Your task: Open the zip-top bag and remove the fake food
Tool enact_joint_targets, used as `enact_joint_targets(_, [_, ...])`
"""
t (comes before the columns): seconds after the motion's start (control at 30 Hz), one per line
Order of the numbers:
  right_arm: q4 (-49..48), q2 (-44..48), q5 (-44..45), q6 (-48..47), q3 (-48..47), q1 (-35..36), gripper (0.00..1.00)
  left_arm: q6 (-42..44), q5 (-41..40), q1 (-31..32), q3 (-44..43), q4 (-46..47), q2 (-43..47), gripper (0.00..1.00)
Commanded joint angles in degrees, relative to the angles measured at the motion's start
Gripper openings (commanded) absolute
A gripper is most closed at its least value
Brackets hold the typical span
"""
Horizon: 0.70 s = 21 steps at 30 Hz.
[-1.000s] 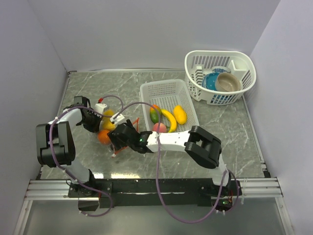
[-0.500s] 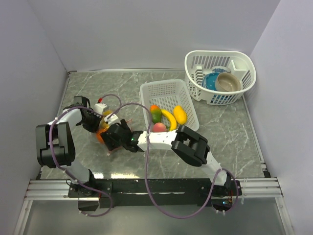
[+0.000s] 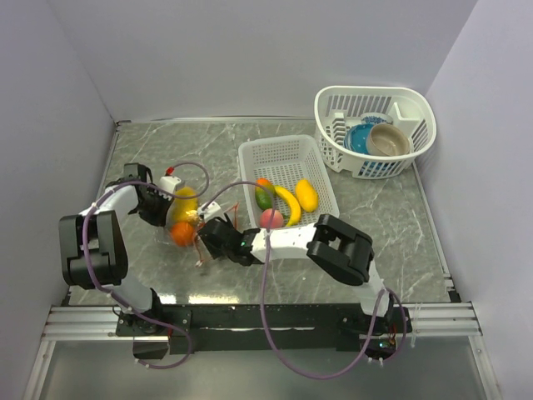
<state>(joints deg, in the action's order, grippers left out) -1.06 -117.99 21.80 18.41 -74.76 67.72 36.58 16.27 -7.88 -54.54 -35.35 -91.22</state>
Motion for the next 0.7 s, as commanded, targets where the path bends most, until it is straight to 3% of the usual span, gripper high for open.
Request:
enact_joint_targets(0.0, [1.67,8.82,3.07,-1.80,2.34,-0.31,0.42,1.48,1.13,-3.19,-3.11,-2.17,1.13,0.01])
enact_joint_targets(0.33, [10.46,18.58,0.89,-2.68,5.24,-0.22,0.40,0.95,8.77,-7.77,-11.81,-7.97,2.44,0.01])
enact_joint_targets(0.43, [12.66,25.34,0.43,-5.40,9.36,-0.40,0.40,-0.27,12.44,-7.59,-13.74,-9.82,3.41,0.01])
enact_joint_targets(0.57, [10.04,41.30,-10.59,-10.59,21.46,-4.08,0.43,-1.42,15.81,-5.58,-16.12,-12.81,5.08,0.01])
enact_joint_targets(0.67, [8.54,50.47,-12.74,-10.86,26.75,-7.86,0.43,-2.47,15.28,-3.73,-16.12,-12.37,7.10,0.01])
